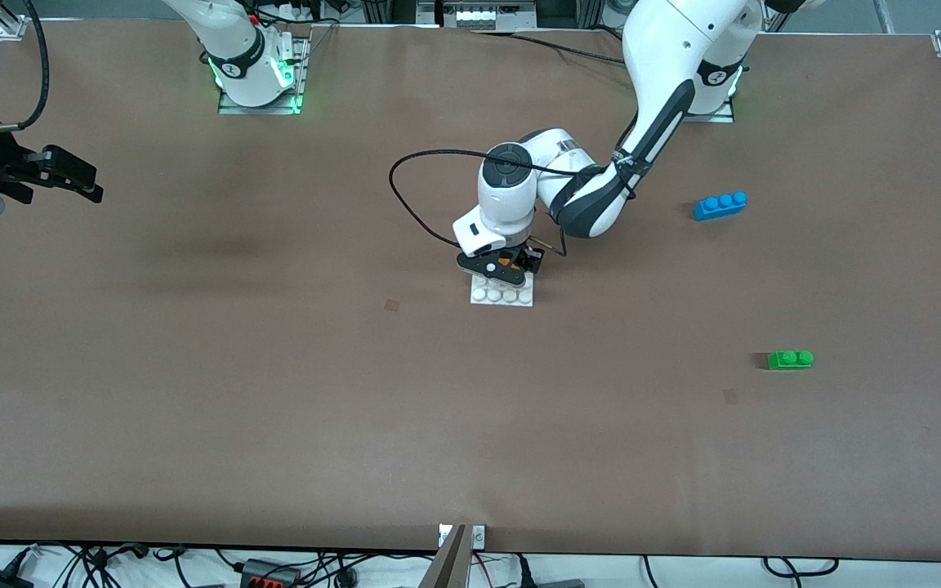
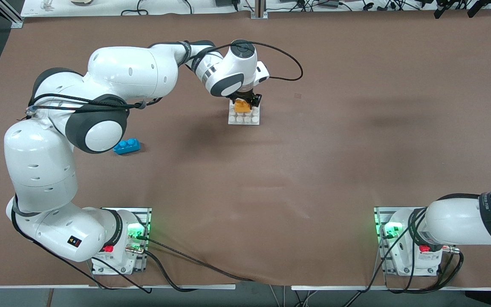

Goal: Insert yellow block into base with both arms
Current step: 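Lower the yellow block onto the base studs and press with the left gripper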

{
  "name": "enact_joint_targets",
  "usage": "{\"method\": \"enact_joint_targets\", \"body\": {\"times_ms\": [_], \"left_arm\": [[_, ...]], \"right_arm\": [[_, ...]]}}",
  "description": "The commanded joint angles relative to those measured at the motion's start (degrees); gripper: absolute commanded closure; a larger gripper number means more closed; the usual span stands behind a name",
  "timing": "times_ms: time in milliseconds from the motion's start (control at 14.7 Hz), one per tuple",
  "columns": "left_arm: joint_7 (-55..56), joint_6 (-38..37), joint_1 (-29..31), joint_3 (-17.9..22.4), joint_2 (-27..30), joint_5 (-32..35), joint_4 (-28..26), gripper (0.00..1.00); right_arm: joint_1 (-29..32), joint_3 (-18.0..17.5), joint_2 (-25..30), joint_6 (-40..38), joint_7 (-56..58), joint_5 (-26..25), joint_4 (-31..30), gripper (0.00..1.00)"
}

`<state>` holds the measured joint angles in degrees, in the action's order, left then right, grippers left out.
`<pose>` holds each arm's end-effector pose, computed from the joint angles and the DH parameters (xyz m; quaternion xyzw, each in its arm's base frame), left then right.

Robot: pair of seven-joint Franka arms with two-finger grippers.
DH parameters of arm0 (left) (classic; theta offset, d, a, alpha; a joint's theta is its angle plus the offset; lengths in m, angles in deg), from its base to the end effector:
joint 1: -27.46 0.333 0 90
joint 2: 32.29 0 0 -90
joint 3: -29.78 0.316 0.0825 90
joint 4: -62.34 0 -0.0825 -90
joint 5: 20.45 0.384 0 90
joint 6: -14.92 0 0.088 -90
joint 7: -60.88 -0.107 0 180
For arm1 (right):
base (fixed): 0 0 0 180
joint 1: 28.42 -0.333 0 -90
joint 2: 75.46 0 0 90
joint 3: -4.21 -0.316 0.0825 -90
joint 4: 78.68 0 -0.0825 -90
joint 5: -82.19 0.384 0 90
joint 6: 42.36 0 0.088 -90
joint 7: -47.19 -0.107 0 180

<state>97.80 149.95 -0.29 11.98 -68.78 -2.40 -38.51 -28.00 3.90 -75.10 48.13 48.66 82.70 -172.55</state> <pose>0.4789 -0.4576 0.2181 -0.9872 0.1581 -0.0137 0.0137 0.5511 -0.0001 0.5969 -0.9996 -0.0117 0.0263 0.0048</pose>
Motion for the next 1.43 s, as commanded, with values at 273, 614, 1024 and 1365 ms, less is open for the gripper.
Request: {"method": "enact_joint_targets", "body": {"times_ms": [273,614,1024,1365], "left_arm": [[7.36,4.62,1.29,-0.4,1.07,2.52,-4.88,0.57],[7.99,4.54,1.29,-1.62,1.69,2.52,-5.33,0.57],[7.29,2.87,4.19,-4.79,2.65,4.36,-6.03,0.56],[7.46,3.4,4.2,-4.88,2.74,5.69,-7.09,0.56]], "right_arm": [[0.1,-0.05,0.0,-0.58,-0.86,-0.24,0.26,0.0],[0.1,0.13,0.0,-0.5,-0.86,-0.24,0.26,0.0],[0.1,0.13,0.08,-0.58,-0.86,-0.24,0.26,0.0],[0.1,0.13,0.08,-0.58,-0.86,-0.24,0.26,0.0]]}}
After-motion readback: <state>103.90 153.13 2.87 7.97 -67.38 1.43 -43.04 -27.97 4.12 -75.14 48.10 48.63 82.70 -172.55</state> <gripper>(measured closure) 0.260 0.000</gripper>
